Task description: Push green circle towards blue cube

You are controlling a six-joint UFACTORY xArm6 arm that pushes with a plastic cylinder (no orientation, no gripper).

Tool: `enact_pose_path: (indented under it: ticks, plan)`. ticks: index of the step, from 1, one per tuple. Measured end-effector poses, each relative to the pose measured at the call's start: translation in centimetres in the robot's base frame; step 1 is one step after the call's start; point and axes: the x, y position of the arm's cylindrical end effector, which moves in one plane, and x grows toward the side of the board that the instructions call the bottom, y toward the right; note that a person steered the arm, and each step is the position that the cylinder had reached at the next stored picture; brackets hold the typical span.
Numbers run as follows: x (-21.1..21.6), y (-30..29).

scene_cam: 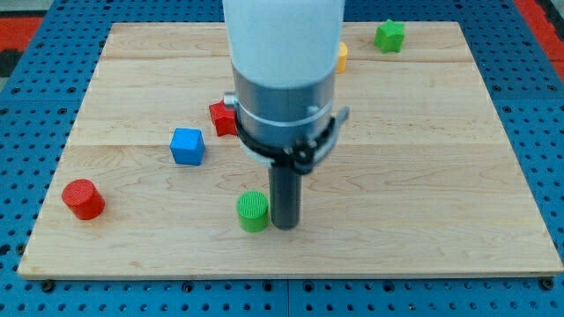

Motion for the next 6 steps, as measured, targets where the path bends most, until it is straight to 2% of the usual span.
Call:
enact_pose_path:
  ticks: [1,2,3,5,6]
  plan:
    - [0.2,-2.1]
    - [-2.7,-5.4]
    - [-3.4,-7.1]
    - [-4.9,-6.7]
    - [-4.9,-11.9]
